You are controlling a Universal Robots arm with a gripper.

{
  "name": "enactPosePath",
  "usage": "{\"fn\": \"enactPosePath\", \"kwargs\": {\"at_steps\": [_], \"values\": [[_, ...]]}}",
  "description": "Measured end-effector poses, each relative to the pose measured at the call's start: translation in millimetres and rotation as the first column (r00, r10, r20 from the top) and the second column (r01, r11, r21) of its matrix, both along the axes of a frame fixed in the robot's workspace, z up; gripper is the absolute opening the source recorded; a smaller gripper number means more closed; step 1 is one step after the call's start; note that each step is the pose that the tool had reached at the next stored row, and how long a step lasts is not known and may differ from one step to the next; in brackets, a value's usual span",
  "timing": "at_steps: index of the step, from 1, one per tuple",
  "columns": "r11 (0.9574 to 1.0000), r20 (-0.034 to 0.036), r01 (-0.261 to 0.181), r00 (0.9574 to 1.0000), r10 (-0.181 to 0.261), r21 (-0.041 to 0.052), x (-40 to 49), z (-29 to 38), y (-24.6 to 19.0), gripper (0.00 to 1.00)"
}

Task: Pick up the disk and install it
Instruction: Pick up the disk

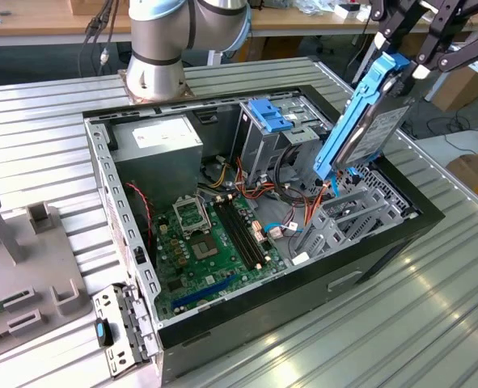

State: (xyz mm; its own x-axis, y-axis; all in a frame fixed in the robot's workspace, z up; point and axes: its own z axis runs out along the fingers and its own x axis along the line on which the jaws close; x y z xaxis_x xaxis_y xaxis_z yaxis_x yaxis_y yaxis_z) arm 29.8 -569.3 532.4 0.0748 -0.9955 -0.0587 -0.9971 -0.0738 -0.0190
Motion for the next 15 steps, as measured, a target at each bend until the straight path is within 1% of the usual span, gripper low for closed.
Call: {"fn": "enactPosePath", "kwargs": {"at_steps": [4,7,8,12,13,15], "values": [[1.0,0.0,0.0,1.0,0.0,0.0,0.7,0.0,-0.1,0.37],[1.0,-0.0004,0.002,1.0,-0.002,-0.0018,9.4,-0.3,-1.8,0.37],[1.0,-0.0005,0.004,1.0,-0.004,-0.0018,12.8,-1.3,-5.8,0.37],[0.9999,-0.0005,0.01,0.9999,-0.01,-0.0018,14.6,-3.5,-13.7,0.37],[0.9999,-0.0005,0.017,0.9999,-0.017,-0.0018,14.6,-4.9,-17.2,0.37],[0.9993,-0.0005,0.037,0.9993,-0.037,-0.0015,14.6,-7.4,-20.8,0.37]]}}
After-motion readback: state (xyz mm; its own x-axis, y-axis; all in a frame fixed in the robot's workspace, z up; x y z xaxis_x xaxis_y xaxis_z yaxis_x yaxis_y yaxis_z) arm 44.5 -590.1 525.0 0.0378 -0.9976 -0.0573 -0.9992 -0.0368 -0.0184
